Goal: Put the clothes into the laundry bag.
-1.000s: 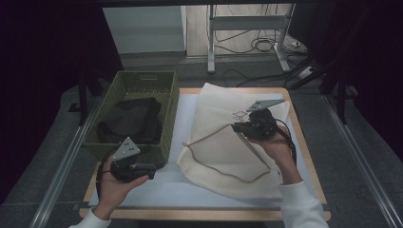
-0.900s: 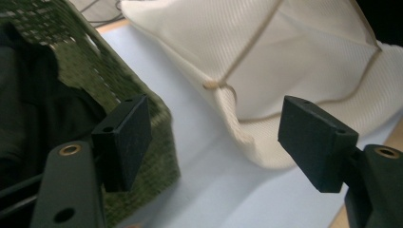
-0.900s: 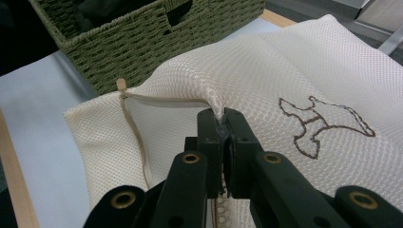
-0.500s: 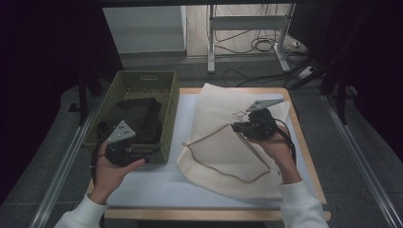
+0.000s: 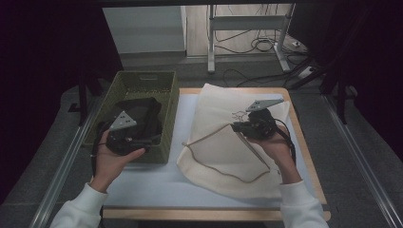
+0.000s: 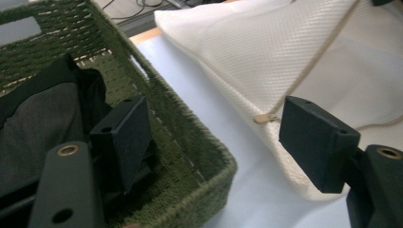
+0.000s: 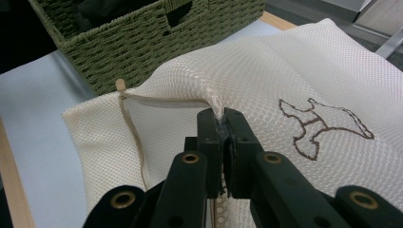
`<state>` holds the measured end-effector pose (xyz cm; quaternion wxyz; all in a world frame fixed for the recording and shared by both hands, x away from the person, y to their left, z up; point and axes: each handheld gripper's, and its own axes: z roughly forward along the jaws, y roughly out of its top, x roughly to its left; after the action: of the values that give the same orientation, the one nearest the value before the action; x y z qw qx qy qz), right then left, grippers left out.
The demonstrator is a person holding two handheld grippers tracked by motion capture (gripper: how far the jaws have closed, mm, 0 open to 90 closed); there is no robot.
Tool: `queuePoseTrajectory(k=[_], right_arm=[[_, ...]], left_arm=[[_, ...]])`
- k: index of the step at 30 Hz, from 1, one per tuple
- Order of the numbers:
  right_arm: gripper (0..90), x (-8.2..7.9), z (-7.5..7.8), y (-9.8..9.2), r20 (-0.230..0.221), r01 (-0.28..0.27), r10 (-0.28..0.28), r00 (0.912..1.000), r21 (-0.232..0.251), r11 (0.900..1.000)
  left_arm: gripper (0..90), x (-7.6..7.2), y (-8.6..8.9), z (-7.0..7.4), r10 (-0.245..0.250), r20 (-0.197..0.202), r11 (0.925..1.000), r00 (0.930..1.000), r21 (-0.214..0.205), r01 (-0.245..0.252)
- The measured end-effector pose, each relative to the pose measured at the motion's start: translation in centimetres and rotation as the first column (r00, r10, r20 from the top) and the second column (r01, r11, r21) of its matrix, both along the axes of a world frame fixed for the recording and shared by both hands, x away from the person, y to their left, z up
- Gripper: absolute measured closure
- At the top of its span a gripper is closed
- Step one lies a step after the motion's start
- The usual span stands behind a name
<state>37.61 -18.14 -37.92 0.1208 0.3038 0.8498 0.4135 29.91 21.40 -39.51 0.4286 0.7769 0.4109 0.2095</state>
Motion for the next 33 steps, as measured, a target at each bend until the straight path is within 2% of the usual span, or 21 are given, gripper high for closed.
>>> queuePoseTrajectory(k=[4,9,16,20,33], right_arm=[[86.4,0.0,0.0,-0.1,0.001,0.000,0.000,1.0000,0.000,1.0000],[86.3,0.0,0.0,-0.1,0.001,-0.002,0.002,1.0000,0.001,1.0000],[86.3,0.1,0.0,-0.1,0.000,-0.003,0.003,1.0000,0.002,1.0000],[86.3,0.1,0.0,-0.1,-0.003,0.000,0.000,1.0000,0.003,1.0000],[86.3,0.1,0.0,-0.1,-0.004,0.000,0.000,1.0000,0.001,1.0000]], left_arm=[[25.3,1.0,0.4,-0.2,0.025,-0.007,0.9997,0.9997,-0.003,-0.025],[25.0,2.0,0.4,-0.4,0.035,-0.010,0.9987,0.9993,0.037,-0.035],[25.0,3.0,0.8,-0.3,0.058,-0.012,0.9977,0.9982,0.035,-0.058],[25.0,3.9,1.0,-0.6,0.076,-0.018,0.9953,0.9969,0.061,-0.075],[24.9,5.4,1.7,-1.1,0.119,-0.029,0.9902,0.9925,0.078,-0.116]])
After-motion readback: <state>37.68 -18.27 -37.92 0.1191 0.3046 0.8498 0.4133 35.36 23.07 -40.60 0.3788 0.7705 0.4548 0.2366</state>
